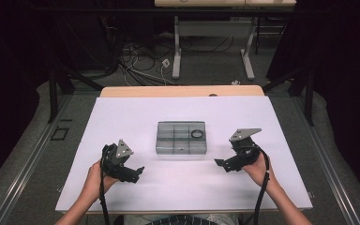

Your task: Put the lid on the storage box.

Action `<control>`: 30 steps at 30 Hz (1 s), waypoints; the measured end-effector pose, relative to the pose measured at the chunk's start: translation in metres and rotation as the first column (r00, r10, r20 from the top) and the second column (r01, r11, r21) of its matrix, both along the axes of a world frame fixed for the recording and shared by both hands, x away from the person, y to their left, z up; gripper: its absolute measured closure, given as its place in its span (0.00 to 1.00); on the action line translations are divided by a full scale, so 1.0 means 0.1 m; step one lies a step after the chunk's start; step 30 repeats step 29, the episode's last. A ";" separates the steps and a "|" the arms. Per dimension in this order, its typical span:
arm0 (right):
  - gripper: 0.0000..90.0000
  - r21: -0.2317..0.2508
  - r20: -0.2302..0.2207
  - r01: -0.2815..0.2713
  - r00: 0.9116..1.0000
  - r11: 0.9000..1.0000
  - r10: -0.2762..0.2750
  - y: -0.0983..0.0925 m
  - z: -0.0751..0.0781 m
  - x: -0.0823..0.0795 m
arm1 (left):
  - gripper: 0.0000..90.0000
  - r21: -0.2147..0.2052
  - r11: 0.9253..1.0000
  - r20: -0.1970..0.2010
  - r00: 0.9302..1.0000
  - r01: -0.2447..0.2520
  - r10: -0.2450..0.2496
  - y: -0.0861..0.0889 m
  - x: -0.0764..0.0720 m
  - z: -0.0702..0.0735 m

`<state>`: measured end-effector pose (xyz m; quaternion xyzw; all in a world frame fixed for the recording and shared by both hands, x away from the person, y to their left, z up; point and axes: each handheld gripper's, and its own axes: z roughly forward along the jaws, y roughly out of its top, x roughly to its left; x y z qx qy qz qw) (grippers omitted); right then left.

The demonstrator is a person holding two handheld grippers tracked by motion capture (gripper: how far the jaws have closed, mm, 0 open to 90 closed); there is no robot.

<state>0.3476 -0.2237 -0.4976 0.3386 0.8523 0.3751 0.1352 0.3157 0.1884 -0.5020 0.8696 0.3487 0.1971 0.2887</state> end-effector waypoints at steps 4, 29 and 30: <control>0.00 -0.009 -0.004 -0.003 1.000 1.000 0.003 -0.02 0.01 -0.10 | 0.00 -0.002 1.000 0.001 1.000 0.001 -0.001 0.03 -0.04 -0.03; 0.00 0.003 0.053 0.043 0.998 0.999 -0.043 -0.21 -0.31 -0.58 | 0.00 -0.042 0.999 0.004 1.000 0.004 -0.004 0.17 -0.26 -0.29; 0.00 0.003 0.053 0.043 0.998 0.999 -0.043 -0.21 -0.31 -0.58 | 0.00 -0.042 0.999 0.004 1.000 0.004 -0.004 0.17 -0.26 -0.29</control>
